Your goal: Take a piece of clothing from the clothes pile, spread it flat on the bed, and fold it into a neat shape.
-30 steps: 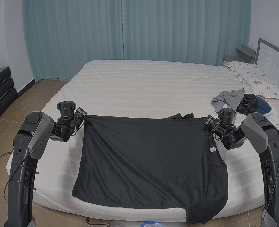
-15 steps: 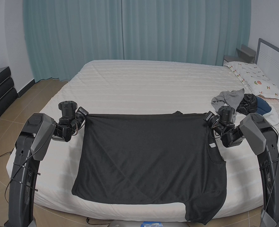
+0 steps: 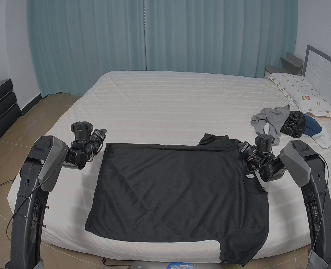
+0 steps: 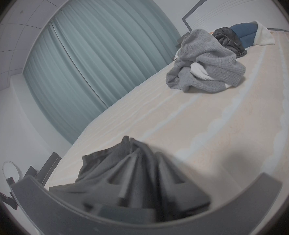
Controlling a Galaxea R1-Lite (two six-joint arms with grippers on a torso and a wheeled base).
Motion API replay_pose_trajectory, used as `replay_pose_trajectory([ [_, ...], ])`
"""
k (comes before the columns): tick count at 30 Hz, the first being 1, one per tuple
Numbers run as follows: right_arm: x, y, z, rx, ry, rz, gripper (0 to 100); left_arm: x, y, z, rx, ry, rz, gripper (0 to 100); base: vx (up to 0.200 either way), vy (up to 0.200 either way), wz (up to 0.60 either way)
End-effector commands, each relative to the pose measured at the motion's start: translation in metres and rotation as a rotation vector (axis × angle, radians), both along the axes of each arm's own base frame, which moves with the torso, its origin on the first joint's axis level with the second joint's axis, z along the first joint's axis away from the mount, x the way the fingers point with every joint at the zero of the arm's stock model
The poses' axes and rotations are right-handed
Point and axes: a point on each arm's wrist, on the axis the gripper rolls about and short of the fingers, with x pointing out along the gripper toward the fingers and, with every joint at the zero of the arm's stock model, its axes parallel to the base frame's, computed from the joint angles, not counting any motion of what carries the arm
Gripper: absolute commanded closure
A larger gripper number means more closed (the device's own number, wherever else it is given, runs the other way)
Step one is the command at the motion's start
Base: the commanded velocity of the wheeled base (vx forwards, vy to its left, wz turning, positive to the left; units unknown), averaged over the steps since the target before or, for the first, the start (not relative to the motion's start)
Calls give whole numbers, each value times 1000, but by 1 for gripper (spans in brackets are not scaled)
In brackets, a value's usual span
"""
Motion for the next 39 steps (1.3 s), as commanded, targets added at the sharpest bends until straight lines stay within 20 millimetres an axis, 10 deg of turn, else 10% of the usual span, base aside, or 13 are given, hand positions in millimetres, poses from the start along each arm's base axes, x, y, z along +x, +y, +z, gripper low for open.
replay_pose_trajectory([
  [1, -5, 2, -3, -2, 26, 7, 0, -1, -1, -2, 0, 8, -3, 0, 0, 0, 0],
  [12, -34, -20, 53, 20, -24, -27, 0, -35, 4, 30, -11, 68, -3, 0, 0, 0, 0],
  [22, -130, -19, 82, 58, 72, 24, 0, -128, 8, 67, -49, 226, -78, 0, 0, 0, 0],
  [32, -232, -3, 76, 54, 162, 85, 0, -219, 4, 67, -104, 340, -184, 0, -20, 0, 0],
  [39, -263, 0, 63, 102, 251, 88, 0, -257, 3, 59, -131, 378, -233, 0, -200, 0, 0],
])
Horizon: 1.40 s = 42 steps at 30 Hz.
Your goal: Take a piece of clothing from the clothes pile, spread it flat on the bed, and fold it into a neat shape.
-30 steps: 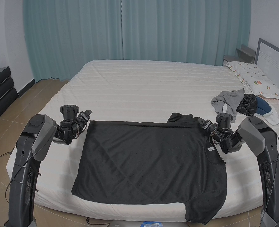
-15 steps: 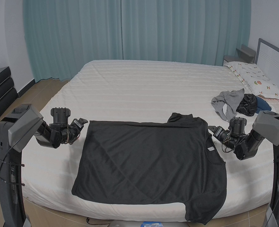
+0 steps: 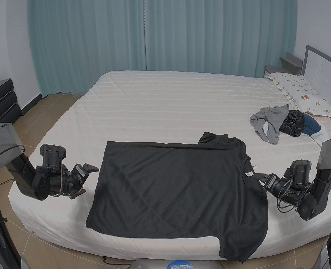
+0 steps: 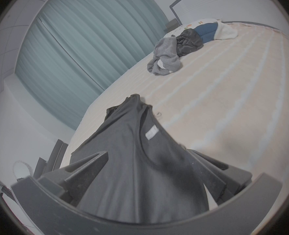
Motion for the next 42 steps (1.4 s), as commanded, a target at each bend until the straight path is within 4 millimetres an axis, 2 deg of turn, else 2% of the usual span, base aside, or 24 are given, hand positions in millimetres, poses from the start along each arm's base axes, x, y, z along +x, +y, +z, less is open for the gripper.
replay_pose_trajectory([
  [1, -35, 5, 7, 42, 21, 13, 0, -43, -1, 17, -38, -26, -49, 0, -200, 0, 0],
  [4, -41, 4, 1, 61, 53, -1, 0, -50, 0, 9, -38, -21, -51, 0, -200, 0, 0],
  [8, -43, 2, -7, 61, 78, -8, 0, -50, 1, -3, -40, -28, -45, 0, 0, 0, 0],
  [16, -50, 7, -22, 57, 118, 12, 0, -55, -2, -3, -42, -50, -54, 0, 0, 0, 0],
  [25, -50, 8, -22, 68, 121, 29, 0, -57, -2, -7, -37, -27, -56, 0, 0, -200, 0],
  [34, -50, 8, -22, 94, 124, 19, 0, -60, -2, -33, 66, 35, -135, 0, 0, 0, 0],
  [42, -49, 8, -22, 97, 122, 22, 0, -62, -3, -42, 124, 52, -179, 0, 0, 0, 0],
])
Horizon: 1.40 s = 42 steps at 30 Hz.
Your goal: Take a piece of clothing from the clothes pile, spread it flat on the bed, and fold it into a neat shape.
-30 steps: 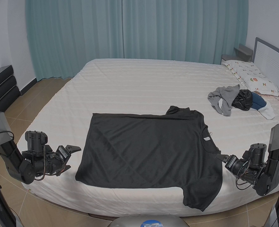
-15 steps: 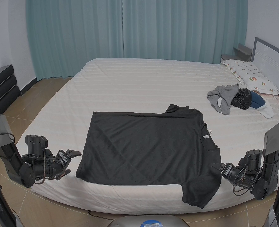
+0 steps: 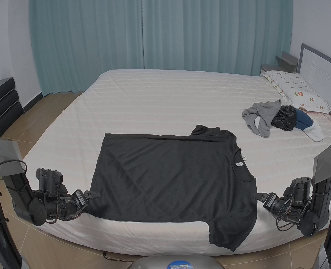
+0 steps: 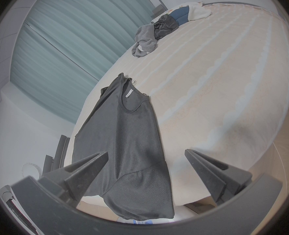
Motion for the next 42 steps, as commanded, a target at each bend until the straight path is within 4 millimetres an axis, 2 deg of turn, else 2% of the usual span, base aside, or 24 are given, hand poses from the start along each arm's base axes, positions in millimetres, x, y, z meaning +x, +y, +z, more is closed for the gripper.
replay_pose_trajectory([
  [1, 0, 0, 0, 0, -5, 0, 0, -1, 0, -10, 25, 32, -10, 0, 0, 0, 0],
  [10, 1, 0, -4, -1, 6, 0, 0, 1, -3, -14, 47, 37, -19, 0, 0, 0, 0],
  [11, 1, 0, -4, -1, 6, 0, 0, 0, -3, -14, 49, 36, -21, 100, 0, 0, 0],
  [21, 0, 0, -4, -1, 7, 0, 0, -8, -3, -23, 168, 71, -11, 100, 0, 0, 0],
  [32, -6, 1, -7, 16, 40, 49, 0, -20, 3, -16, 212, 65, -35, 100, 0, 0, 0],
  [42, 5, 3, -23, 6, 54, 126, 0, -22, 8, -15, 233, 64, -42, 100, 0, 0, 0],
])
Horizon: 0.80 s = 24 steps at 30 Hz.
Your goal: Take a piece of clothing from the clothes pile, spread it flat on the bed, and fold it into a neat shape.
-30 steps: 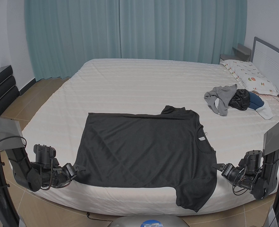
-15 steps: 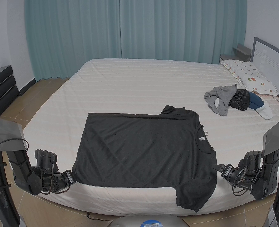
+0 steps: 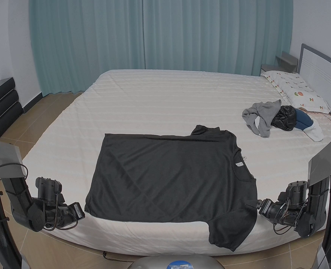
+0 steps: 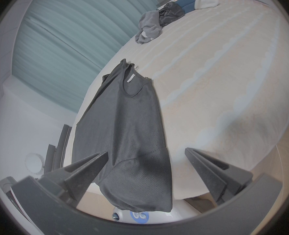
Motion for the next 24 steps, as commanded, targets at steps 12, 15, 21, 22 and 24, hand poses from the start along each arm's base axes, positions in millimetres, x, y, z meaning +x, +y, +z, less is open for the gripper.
replay_pose_trajectory([
  [12, 12, -2, -10, -3, -14, -4, 0, 1, 3, 2, 0, -12, 13, 100, 0, 0, 0],
  [15, 11, -2, -9, -5, -15, -6, 0, 3, 8, 6, -12, -37, 26, 0, 0, 0, 0],
  [21, 10, -2, -8, -1, -14, -9, 0, 20, 27, 13, -197, -100, -44, 0, 0, 0, 0],
  [22, 11, -2, -8, -1, -16, -7, 0, 23, 29, 13, -214, -111, -53, 0, 0, 0, 0],
  [24, 9, -1, -7, 1, -14, -5, 0, 27, 31, 12, -234, -118, -65, 0, 0, 0, 0],
])
